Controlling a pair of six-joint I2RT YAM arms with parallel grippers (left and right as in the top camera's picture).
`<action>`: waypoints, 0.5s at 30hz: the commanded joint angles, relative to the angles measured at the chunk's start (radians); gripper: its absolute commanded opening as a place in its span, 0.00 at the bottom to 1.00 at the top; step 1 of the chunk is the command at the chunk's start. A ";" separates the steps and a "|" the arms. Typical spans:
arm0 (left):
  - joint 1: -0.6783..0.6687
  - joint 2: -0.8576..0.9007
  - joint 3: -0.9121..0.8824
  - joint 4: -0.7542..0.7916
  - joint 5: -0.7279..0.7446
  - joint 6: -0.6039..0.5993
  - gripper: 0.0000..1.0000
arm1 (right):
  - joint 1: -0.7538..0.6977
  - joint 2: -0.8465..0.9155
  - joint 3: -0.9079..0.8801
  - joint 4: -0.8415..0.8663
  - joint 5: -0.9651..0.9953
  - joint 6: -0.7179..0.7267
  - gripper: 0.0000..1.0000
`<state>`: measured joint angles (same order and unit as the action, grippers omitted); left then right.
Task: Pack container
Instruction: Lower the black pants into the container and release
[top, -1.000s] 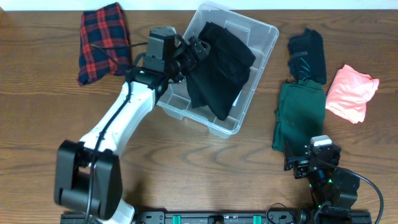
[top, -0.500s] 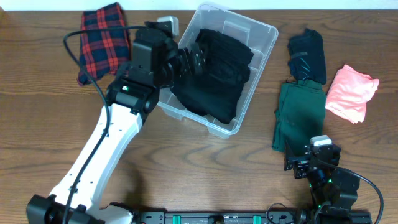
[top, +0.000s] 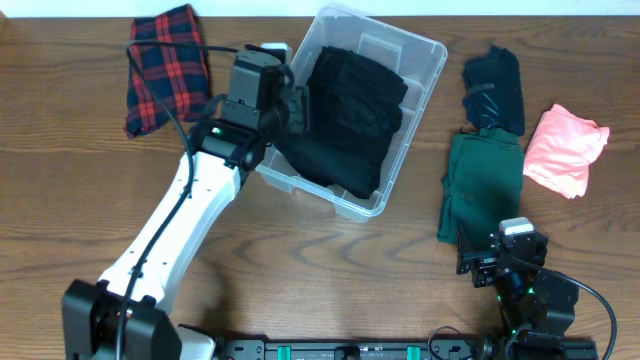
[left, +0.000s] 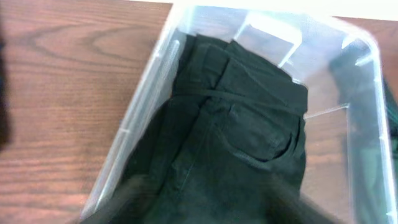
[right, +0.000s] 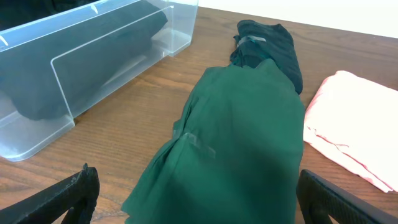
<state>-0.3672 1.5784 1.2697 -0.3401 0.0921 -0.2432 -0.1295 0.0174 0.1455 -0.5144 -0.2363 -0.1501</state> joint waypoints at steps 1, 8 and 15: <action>-0.024 0.098 0.015 0.002 -0.045 0.050 0.43 | 0.006 -0.003 -0.003 -0.001 -0.007 -0.001 0.99; -0.030 0.261 0.015 0.009 -0.185 0.062 0.35 | 0.006 -0.003 -0.003 -0.001 -0.007 -0.001 0.99; -0.034 0.388 0.015 -0.016 -0.181 0.040 0.34 | 0.006 -0.003 -0.003 -0.001 -0.007 -0.001 0.99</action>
<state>-0.4042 1.9053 1.2812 -0.3267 -0.0559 -0.1997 -0.1295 0.0174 0.1455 -0.5148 -0.2363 -0.1501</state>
